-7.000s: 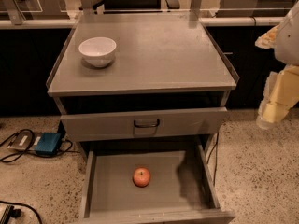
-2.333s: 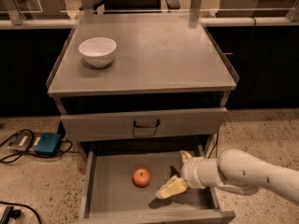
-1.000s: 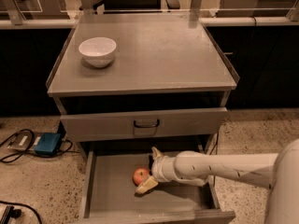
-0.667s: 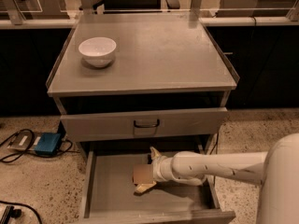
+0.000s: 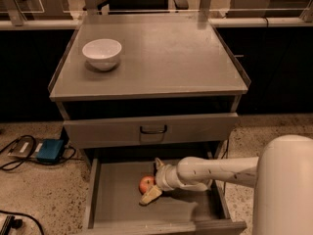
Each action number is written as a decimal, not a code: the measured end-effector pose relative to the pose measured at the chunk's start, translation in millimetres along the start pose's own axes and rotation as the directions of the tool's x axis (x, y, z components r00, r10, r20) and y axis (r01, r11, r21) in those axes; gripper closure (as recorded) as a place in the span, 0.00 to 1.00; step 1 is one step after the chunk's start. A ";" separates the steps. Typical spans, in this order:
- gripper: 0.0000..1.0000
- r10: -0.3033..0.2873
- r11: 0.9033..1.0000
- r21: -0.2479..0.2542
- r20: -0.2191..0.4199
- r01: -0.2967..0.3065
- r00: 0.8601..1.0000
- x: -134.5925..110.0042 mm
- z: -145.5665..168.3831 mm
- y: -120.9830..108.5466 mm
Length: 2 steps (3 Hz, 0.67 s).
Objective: Pick apple from middle drawer and place on counter
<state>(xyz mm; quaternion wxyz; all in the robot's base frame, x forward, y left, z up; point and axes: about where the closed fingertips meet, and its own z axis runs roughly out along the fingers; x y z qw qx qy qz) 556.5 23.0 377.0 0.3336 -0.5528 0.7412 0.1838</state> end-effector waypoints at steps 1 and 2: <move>0.00 0.030 0.999 -0.039 -0.001 -0.030 1.000 4.3 4.9 4.3; 0.16 0.033 0.998 -0.044 -0.001 -0.033 0.999 4.8 5.5 4.9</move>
Offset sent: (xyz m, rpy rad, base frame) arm -0.0032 0.0015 -0.0066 0.0142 0.0449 0.0056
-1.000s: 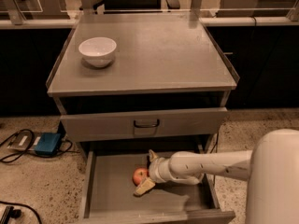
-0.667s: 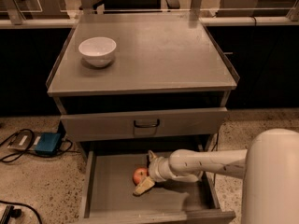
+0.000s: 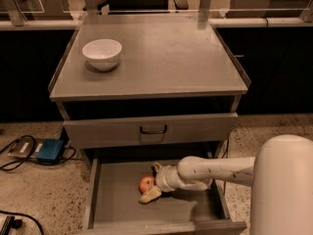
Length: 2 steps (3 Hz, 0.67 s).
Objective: Pick apple from middle drawer and place on counter
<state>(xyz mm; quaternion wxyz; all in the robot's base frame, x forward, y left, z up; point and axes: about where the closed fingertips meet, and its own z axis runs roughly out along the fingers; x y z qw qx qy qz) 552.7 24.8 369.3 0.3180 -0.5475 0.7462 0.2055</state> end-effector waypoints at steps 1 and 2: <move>0.47 0.000 1.000 0.000 0.000 0.000 1.000 0.0 0.0 0.0; 0.71 0.000 1.000 0.000 0.000 0.000 1.000 0.0 0.0 0.0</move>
Offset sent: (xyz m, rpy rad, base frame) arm 0.0000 0.0000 0.0000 0.0000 0.0000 0.0000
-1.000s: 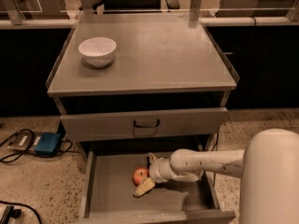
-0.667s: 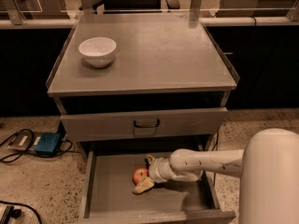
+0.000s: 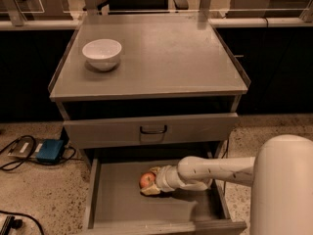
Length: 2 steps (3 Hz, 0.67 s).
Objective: Pick apple from middle drawer and place on counter
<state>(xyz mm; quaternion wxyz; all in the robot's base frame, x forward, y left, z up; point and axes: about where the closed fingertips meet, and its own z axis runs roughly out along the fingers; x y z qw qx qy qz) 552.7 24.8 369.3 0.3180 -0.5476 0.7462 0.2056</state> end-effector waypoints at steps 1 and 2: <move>1.00 -0.002 1.000 -0.002 0.004 0.002 1.000 -0.6 -2.3 1.7; 1.00 -0.006 1.000 -0.005 0.012 0.006 1.000 -1.9 -7.6 5.5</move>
Offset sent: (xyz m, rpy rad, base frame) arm 0.0000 0.0000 0.0000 0.0000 0.0000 0.0000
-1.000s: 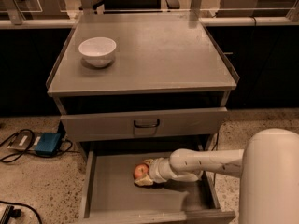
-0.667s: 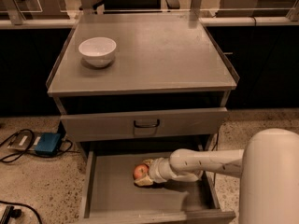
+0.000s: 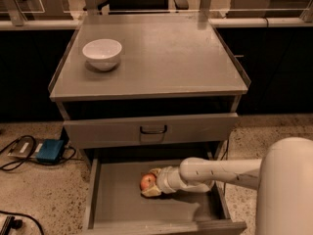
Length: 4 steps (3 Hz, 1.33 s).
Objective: Pick apple from middle drawer and place on counter
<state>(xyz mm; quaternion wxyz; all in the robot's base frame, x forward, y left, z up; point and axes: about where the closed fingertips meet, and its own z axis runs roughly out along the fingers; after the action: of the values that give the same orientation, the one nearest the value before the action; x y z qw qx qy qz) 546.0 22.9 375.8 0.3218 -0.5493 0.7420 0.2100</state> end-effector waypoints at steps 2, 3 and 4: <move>1.00 -0.181 0.983 0.025 0.126 0.180 0.975 -70.2 -116.7 14.5; 1.00 -0.229 0.973 0.067 0.229 0.219 0.946 -105.0 -216.0 -3.0; 1.00 -0.241 0.970 0.049 0.291 0.237 0.926 -119.9 -266.5 -3.3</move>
Offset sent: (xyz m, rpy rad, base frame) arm -0.0470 -0.0633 0.2477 0.1318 -0.3068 0.1940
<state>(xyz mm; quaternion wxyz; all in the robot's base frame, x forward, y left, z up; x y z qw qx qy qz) 506.1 -73.8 648.6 0.4556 -0.5959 0.6147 0.2439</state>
